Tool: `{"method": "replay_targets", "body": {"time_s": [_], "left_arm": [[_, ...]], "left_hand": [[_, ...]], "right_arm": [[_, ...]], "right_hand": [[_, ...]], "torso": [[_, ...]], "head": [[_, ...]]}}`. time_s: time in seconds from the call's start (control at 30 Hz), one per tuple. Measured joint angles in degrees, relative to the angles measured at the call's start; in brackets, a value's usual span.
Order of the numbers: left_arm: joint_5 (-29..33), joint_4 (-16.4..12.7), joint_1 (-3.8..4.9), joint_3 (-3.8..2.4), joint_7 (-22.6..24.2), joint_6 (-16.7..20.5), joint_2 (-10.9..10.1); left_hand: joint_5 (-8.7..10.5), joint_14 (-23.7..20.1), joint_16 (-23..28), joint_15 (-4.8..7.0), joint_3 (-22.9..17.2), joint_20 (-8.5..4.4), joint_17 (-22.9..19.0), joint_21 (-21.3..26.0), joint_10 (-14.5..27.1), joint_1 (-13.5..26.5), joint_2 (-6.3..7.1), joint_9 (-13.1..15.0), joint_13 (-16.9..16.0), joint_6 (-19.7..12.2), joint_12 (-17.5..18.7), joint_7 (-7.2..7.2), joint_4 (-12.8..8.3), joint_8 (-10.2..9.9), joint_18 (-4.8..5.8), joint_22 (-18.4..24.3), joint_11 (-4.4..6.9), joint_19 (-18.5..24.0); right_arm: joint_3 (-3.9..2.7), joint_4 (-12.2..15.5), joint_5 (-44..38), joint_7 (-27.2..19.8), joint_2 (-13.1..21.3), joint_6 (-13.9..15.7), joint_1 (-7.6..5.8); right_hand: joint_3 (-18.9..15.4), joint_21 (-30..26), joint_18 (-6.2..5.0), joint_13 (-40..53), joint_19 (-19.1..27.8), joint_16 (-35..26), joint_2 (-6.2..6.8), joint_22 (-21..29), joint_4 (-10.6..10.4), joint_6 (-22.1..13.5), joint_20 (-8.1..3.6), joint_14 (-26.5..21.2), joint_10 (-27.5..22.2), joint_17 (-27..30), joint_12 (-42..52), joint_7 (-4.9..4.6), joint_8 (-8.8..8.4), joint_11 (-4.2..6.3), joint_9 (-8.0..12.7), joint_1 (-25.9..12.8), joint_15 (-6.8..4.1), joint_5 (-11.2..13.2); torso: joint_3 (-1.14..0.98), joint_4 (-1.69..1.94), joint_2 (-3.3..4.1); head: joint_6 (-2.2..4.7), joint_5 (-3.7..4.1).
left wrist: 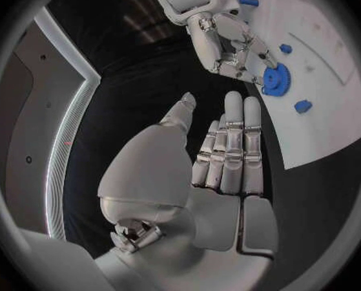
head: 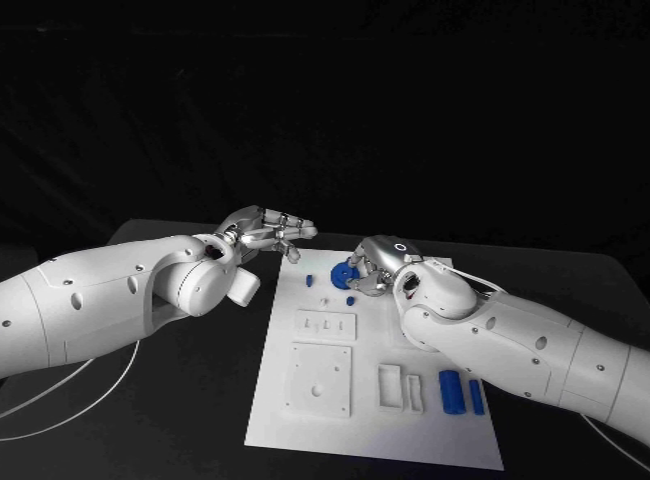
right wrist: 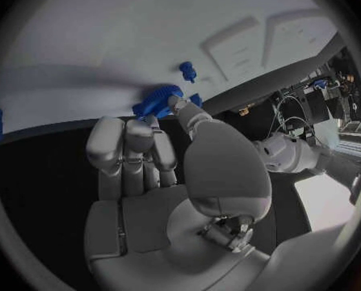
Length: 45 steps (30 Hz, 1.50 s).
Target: Assemble the parts on the task board
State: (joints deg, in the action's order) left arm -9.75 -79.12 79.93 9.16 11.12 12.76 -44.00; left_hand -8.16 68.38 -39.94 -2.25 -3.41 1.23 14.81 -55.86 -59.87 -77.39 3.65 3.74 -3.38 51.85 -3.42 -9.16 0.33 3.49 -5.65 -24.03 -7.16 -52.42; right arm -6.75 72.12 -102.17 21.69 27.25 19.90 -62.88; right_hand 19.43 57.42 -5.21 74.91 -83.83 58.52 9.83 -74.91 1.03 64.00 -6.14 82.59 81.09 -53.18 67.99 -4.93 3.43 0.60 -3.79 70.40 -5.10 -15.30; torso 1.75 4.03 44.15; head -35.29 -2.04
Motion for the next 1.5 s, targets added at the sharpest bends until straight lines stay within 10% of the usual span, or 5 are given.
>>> {"method": "replay_targets", "body": {"time_s": [0.43, 1.5], "left_arm": [[-0.03, 0.28, 0.0, 0.02, -0.27, -0.26, 0.18], [-0.18, 0.14, 0.0, 0.02, -0.46, -0.45, -0.53]], "left_hand": [[0.0, 0.0, 0.0, 0.0, -0.1, 0.0, -0.05, 0.0, 0.21, -0.26, 0.27, 0.0, 0.0, -0.27, 0.0, 0.27, 0.45, 0.0, 0.0, 0.08, -0.21, 0.0], [0.23, 0.0, 0.0, 0.0, -0.19, 0.0, -0.03, 0.0, 0.21, -0.26, 0.27, 0.0, 0.0, -0.27, 0.0, 0.27, 0.84, 0.0, 0.0, 0.17, -0.21, 0.0]], "right_arm": [[0.05, 0.12, 1.08, 0.09, 0.01, 0.33, 0.07], [0.06, 1.09, 3.18, 0.53, 1.08, -0.1, 0.12]], "right_hand": [[-3.21, -0.42, -0.01, 0.0, 0.0, -0.51, 0.88, 0.0, -4.19, -2.01, 0.0, 0.0, -0.21, 0.25, -0.59, -0.4, 0.02, -0.2, -0.05, -0.88, 0.0, 0.72], [4.08, -0.66, -0.01, 0.0, 0.0, -0.73, 0.05, 0.0, -2.77, 0.83, 0.0, 0.0, -0.41, -0.19, -0.59, 0.77, 0.01, 0.03, -0.13, -1.42, 0.0, 4.43]], "torso": [[-0.01, -0.06, -0.01], [0.01, -0.04, -0.02]], "head": [[-0.12, -0.03], [-0.32, 0.01]]}}
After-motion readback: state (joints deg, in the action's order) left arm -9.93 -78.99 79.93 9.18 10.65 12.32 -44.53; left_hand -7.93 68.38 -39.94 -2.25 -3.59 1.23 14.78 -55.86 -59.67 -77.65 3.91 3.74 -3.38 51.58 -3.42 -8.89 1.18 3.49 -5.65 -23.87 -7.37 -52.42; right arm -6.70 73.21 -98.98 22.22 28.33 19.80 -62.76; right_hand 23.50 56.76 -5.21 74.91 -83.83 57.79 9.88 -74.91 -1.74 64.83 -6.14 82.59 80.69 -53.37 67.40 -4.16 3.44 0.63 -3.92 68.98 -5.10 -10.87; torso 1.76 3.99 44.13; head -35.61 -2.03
